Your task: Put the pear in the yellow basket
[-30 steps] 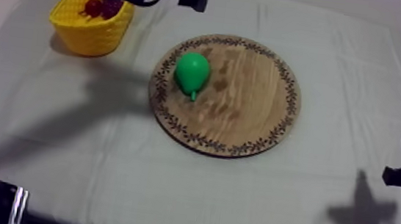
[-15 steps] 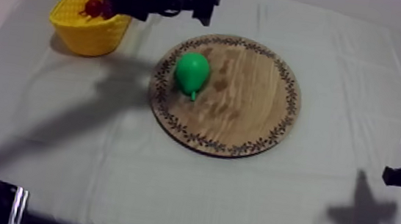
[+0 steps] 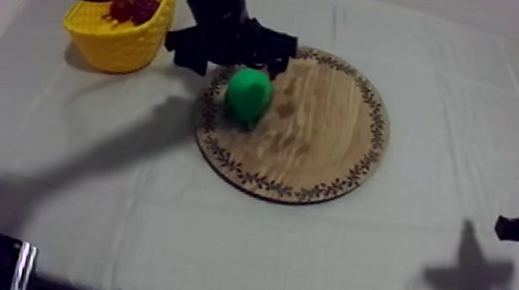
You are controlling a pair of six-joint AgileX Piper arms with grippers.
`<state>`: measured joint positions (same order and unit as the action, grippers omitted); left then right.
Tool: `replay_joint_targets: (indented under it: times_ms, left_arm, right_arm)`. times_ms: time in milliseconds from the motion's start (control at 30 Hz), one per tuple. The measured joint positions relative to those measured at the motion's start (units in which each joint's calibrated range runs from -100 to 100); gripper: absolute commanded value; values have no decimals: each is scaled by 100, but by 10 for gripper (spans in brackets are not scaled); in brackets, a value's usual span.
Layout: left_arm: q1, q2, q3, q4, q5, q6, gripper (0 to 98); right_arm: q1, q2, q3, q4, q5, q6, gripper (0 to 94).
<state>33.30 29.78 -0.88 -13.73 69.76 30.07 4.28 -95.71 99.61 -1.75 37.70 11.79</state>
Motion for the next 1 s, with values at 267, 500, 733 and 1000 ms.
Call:
replay_joint_targets:
  times_ms: [267, 500, 733, 1000]
  left_arm:
    - [-111, 928, -650, 47, 8, 82, 864]
    - [-234, 1478, -1143, 143, 18, 24, 849]
    - [-292, 1764, -1364, 371, 32, -167, 848]
    - [-309, 1823, -1467, 490, 26, -342, 787]
  right_arm:
    - [0, 0, 0, 0, 8, 0, 5]
    - [0, 0, 0, 0, 8, 0, 5]
    - [0, 0, 0, 0, 8, 0, 5]
    - [0, 0, 0, 0, 16, 0, 5]
